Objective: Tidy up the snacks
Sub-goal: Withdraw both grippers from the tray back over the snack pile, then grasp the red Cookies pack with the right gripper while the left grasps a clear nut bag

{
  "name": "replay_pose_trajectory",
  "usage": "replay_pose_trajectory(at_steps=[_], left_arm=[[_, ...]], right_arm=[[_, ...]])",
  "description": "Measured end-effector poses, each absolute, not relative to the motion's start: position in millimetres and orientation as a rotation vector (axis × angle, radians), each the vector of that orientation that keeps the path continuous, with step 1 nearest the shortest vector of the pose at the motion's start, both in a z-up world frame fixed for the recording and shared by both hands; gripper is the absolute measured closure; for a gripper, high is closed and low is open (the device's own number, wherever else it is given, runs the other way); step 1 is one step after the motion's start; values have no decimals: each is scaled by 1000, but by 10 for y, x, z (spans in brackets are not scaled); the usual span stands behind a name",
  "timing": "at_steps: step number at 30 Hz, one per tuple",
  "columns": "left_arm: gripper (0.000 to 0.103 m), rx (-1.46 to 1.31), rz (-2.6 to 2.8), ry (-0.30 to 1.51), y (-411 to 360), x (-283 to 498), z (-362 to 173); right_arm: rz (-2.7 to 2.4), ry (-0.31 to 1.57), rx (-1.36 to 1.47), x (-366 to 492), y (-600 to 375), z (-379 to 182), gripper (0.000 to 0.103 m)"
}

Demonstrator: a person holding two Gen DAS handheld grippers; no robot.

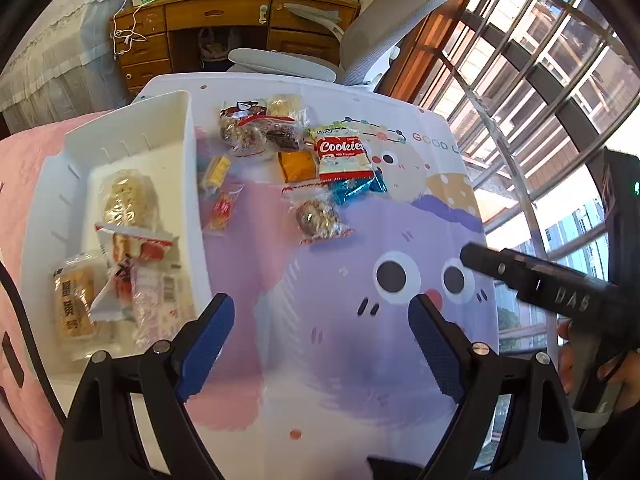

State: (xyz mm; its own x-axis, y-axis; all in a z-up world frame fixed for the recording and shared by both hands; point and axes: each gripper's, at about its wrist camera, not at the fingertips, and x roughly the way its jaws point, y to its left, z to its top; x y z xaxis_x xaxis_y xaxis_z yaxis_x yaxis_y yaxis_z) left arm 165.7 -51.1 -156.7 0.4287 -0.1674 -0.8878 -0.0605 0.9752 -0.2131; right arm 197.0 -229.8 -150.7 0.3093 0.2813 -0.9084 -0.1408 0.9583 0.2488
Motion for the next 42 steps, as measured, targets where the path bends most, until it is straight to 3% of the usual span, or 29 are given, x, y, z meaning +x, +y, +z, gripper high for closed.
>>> replay_pose_trajectory(at_steps=[13, 22, 42], left_arm=[[15, -229, 24, 1092, -672, 2285, -1963], [15, -288, 67, 1099, -632, 2614, -2373], [15, -220, 50, 1054, -695, 2894, -2848]], right_arm=[[323, 1232, 158, 2945, -2186, -1565, 25], [421, 1255, 126, 3437, -1932, -1903, 25], [501, 1268, -64, 3679, -1272, -2458, 25]])
